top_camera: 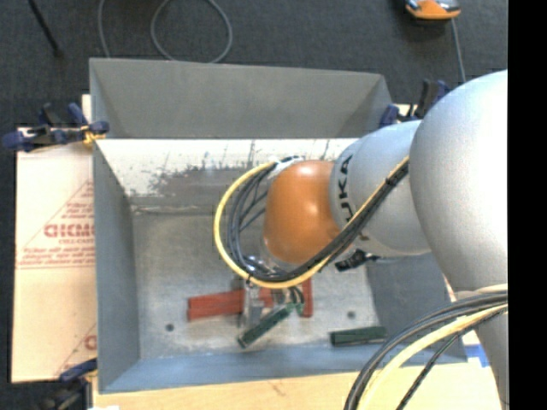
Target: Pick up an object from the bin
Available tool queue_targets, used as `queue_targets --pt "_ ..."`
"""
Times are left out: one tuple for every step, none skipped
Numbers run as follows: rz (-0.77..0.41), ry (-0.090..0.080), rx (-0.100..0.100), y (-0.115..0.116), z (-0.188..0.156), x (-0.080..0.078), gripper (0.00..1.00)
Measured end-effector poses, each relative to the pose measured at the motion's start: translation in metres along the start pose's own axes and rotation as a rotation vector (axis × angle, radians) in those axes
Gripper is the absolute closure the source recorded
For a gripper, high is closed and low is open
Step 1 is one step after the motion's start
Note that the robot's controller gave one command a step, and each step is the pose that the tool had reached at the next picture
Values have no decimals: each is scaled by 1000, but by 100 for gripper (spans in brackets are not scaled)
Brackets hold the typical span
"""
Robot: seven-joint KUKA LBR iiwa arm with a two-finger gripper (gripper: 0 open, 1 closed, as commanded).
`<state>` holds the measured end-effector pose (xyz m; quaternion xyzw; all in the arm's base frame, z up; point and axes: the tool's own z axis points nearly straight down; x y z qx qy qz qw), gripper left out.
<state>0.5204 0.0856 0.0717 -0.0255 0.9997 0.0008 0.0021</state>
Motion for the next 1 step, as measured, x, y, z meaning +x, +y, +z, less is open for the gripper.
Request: queue_targets --pt "21 -7 3 -33 -135 -14 100"
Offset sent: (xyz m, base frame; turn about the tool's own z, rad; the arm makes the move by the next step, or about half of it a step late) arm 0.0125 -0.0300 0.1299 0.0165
